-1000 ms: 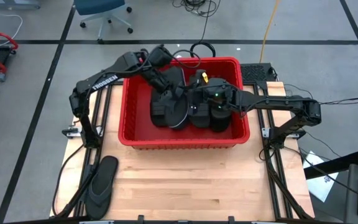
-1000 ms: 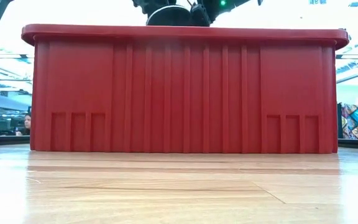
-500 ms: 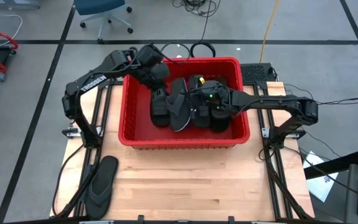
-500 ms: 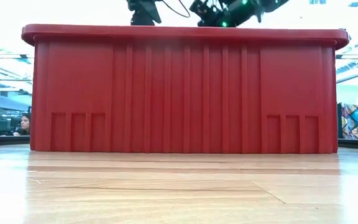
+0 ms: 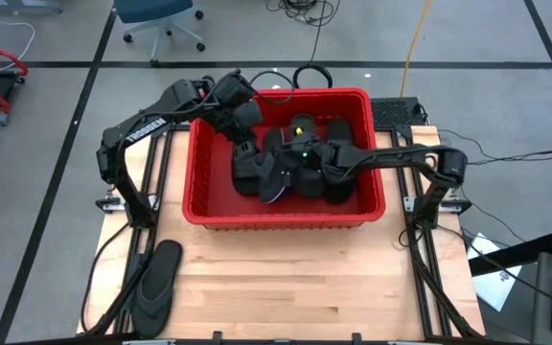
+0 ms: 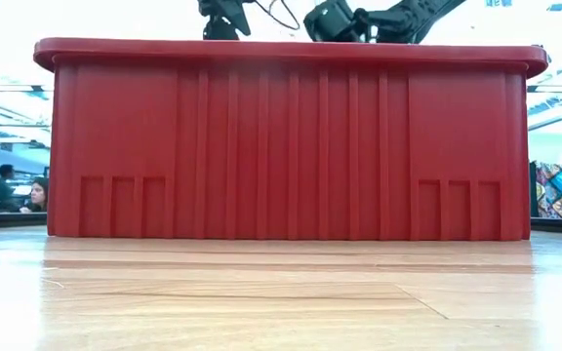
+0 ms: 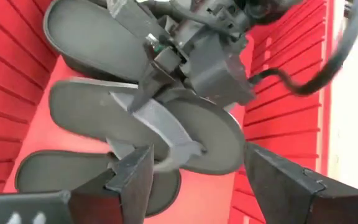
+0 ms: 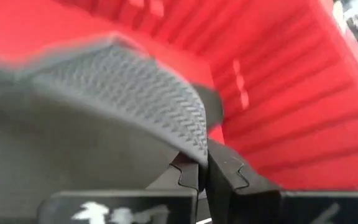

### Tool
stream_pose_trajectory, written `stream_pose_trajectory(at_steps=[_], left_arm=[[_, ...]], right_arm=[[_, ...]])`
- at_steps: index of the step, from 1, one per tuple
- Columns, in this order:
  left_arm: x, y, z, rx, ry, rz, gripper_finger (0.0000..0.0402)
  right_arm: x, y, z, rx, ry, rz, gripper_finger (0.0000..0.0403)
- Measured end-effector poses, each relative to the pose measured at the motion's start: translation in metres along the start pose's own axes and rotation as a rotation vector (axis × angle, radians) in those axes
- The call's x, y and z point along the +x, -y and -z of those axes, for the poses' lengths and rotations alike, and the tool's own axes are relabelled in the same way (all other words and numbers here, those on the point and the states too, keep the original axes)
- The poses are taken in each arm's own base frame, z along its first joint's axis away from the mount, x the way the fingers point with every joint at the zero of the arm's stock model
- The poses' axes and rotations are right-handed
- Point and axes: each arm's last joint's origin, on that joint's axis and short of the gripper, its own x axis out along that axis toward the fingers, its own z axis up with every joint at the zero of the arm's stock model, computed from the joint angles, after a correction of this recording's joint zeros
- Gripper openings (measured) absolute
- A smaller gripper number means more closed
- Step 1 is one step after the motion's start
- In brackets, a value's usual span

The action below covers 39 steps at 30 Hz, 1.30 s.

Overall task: Pick and place slides into bin
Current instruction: Put the black slipper into the red bin

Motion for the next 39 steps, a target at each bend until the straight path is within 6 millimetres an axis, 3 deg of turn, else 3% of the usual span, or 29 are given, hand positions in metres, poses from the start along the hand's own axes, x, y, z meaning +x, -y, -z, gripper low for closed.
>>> stream_pose_trajectory(at_steps=[8,15,34,39], left_arm=[[0.001,0.003,0.005,0.005,-0.05,0.009,0.0244],[0.001,0.003,0.005,0.015,-0.051,0.009,0.0244],[0.001,0.003,0.005,0.033,-0.052,0.01,0.0244],[0.001,0.003,0.005,0.036,-0.054,0.012,0.0244]], right_arm=[[0.006,0.0,0.014,-0.017,-0.107,-0.009,0.0],[0.003,0.003,0.015,-0.017,-0.118,-0.015,0.0014],[-0.008,0.004,0.015,-0.014,-0.086,-0.147,0.0115],[-0.02,0.011,0.009,-0.009,-0.063,-0.132,0.014]])
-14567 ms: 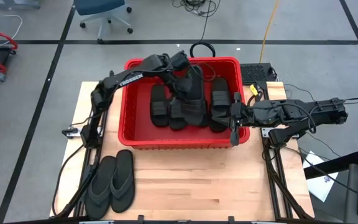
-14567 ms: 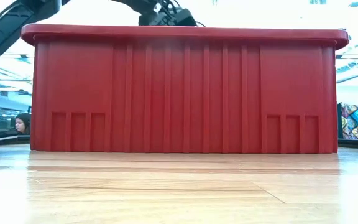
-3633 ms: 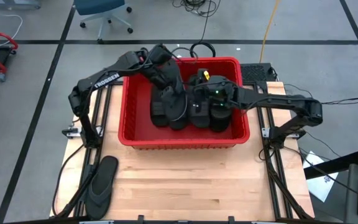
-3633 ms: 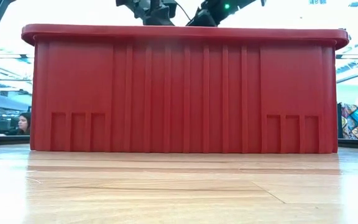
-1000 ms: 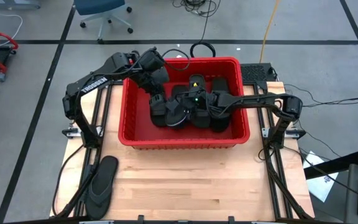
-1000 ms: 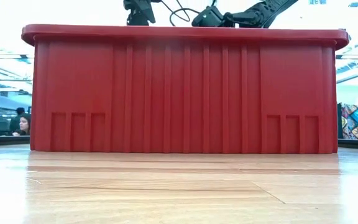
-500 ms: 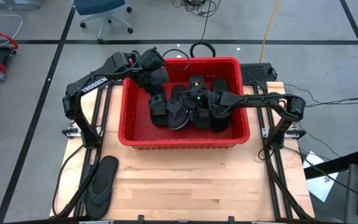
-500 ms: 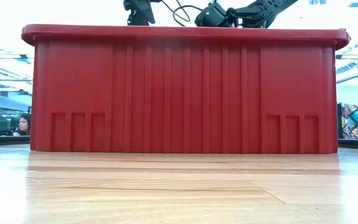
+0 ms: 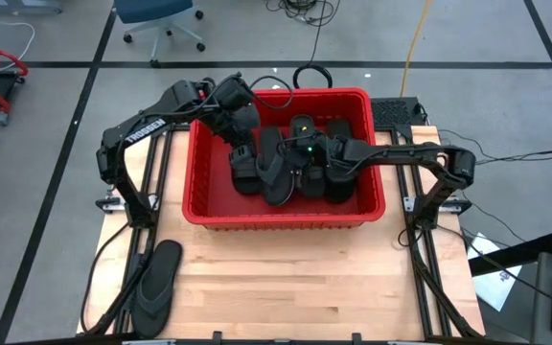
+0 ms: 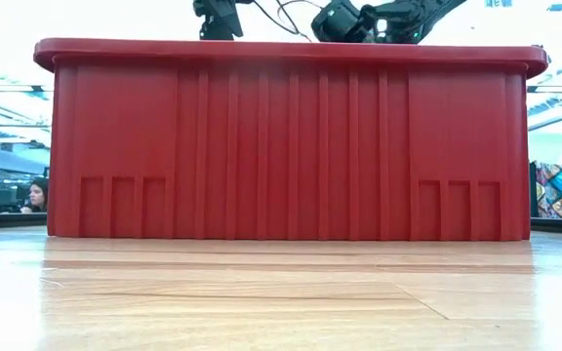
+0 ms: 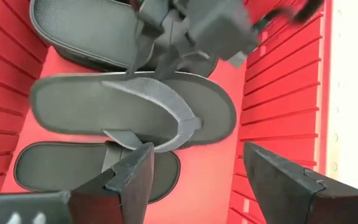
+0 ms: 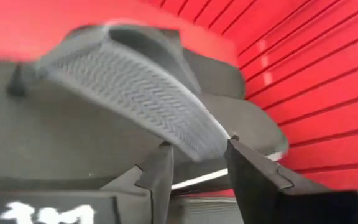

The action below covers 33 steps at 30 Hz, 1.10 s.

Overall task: Pick and place slides into bin
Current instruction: Put the black slipper into the red bin

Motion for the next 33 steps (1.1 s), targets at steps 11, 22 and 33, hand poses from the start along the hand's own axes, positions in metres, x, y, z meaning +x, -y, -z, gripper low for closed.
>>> stream_pose_trajectory(at_steps=[11,22,33], left_arm=[[0.0,0.0,-0.001,0.006,0.009,0.0,0.0244],[0.0,0.0,-0.001,0.031,0.011,-0.001,0.0244],[0.0,0.0,-0.001,0.045,0.011,-0.001,0.0244]], right_arm=[[-0.024,-0.001,0.007,-0.013,-0.108,-0.07,0.0158],[-0.04,0.002,0.006,0.0,-0.146,-0.035,0.0158],[-0.049,0.005,0.007,0.004,-0.149,-0.038,0.0158]])
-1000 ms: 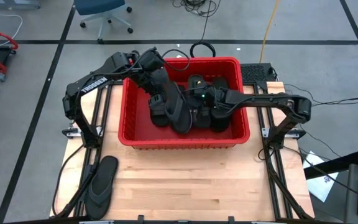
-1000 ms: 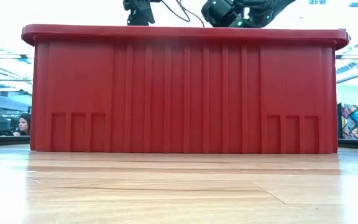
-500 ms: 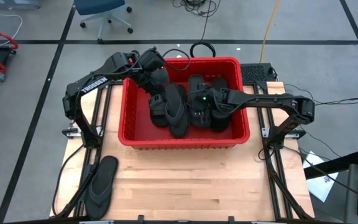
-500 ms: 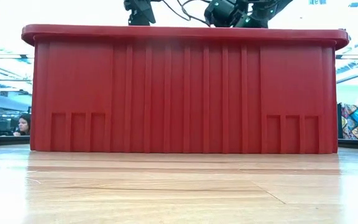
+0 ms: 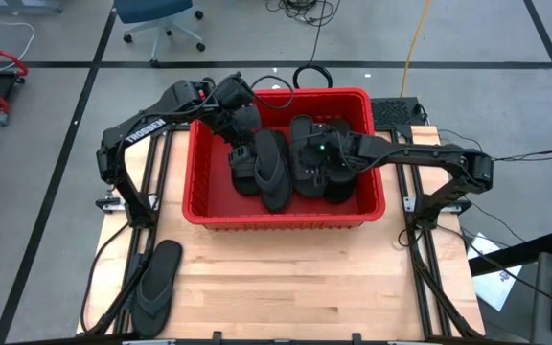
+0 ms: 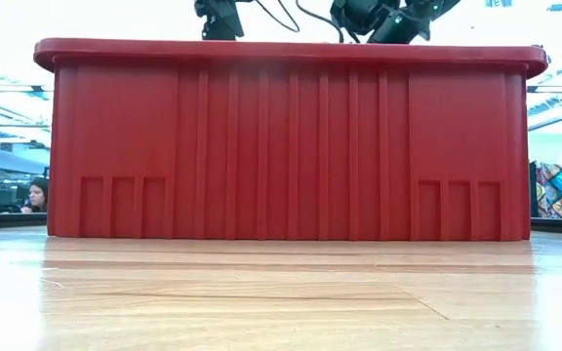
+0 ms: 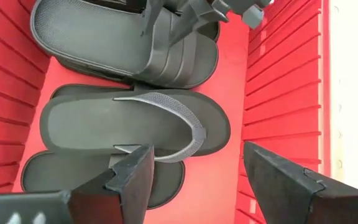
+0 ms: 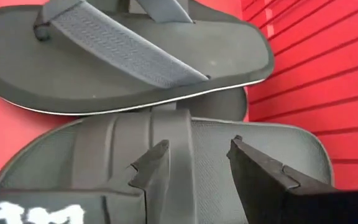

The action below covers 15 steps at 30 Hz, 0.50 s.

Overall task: Pick and place slides into bin
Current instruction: Put the black slipper into the red bin

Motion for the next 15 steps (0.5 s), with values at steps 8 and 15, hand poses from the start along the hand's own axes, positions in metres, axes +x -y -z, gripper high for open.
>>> stream_pose_trajectory(at_steps=[8,15], left_arm=[[-0.001,-0.002,0.0,0.012,0.0,-0.004,0.0244],[-0.001,-0.005,0.001,0.007,0.0,-0.001,0.0244]], right_arm=[[-0.023,0.007,-0.011,0.009,0.177,-0.069,0.0156],[-0.035,0.029,-0.033,0.103,0.407,-0.404,0.0113]])
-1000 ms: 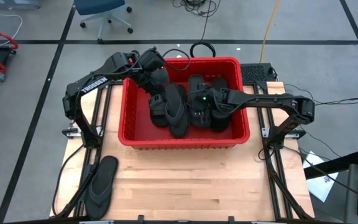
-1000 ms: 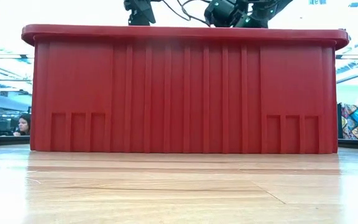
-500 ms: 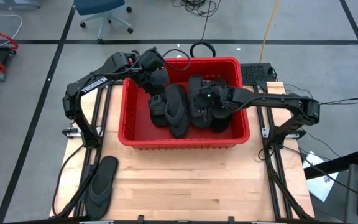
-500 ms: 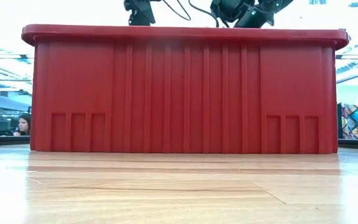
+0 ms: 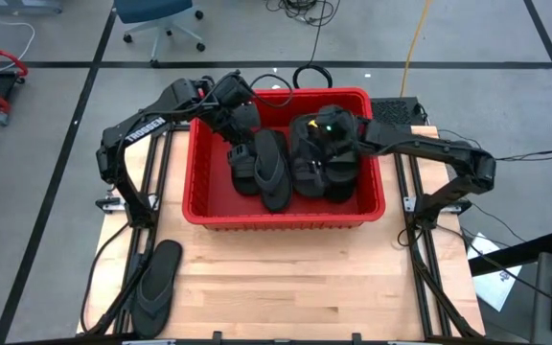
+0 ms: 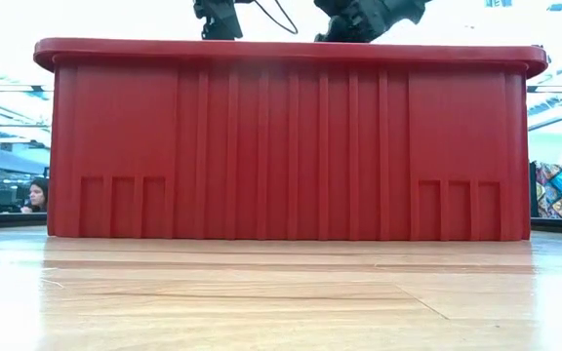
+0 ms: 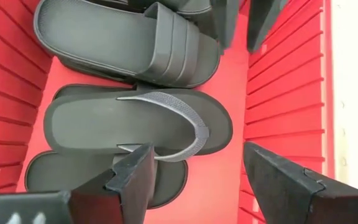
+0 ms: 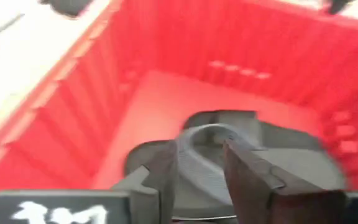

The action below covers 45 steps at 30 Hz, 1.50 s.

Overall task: Pick and place slides into bin
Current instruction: Put the black slipper into the red bin

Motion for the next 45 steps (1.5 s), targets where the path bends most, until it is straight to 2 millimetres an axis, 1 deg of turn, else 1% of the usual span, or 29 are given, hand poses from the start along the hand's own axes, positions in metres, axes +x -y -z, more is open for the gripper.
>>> stream_pose_trajectory(at_steps=[3,7,12,18,21,23,27,29,31,35,38,41,43,45], left_arm=[[0.0,0.0,0.0,0.007,0.004,0.016,0.0244],[0.0,0.0,0.0,0.008,0.004,0.017,0.0244],[0.0,0.0,0.0,0.004,0.004,0.02,0.0244],[0.0,0.001,0.004,-0.027,-0.039,0.029,0.0244],[-0.001,0.001,0.007,-0.037,-0.07,0.036,0.0244],[-0.001,0.001,0.008,-0.046,-0.076,0.039,0.0244],[-0.001,0.002,0.008,-0.057,-0.073,0.055,0.0244],[-0.001,0.002,0.008,-0.057,-0.073,0.056,0.0244],[-0.001,0.002,0.008,-0.057,-0.073,0.056,0.0244],[-0.001,0.002,0.009,-0.043,-0.083,0.059,0.0243],[-0.001,0.003,0.01,-0.02,-0.093,0.071,0.0244],[-0.001,0.003,0.01,-0.009,-0.093,0.076,0.0243],[-0.001,0.003,0.01,-0.002,-0.093,0.076,0.0244],[-0.001,0.003,0.01,0.002,-0.093,0.076,0.0244]], right_arm=[[0.007,0.01,-0.005,-0.009,-0.005,-0.065,0.0095],[0.021,0.025,-0.005,0.001,-0.044,-0.102,0.0091],[0.05,0.031,0.006,0.013,-0.103,-0.144,0.0115],[0.073,0.028,0.019,-0.128,-0.152,-0.195,0.0154],[0.079,0.031,0.024,-0.181,-0.192,-0.153,0.0168],[0.08,0.035,0.027,-0.203,-0.215,-0.123,0.0174],[0.084,0.043,0.026,-0.238,-0.187,-0.06,0.0177],[0.086,0.044,0.029,-0.23,-0.197,-0.065,0.0176],[0.095,0.043,0.032,-0.233,-0.198,-0.072,0.0174],[0.106,0.033,0.038,-0.241,-0.255,-0.119,0.0173],[0.107,0.028,0.039,-0.268,-0.291,-0.131,0.0176],[0.108,0.029,0.037,-0.28,-0.289,-0.098,0.0173],[0.108,0.031,0.036,-0.293,-0.308,-0.049,0.0165],[0.108,0.032,0.037,-0.306,-0.329,-0.036,0.0147]])
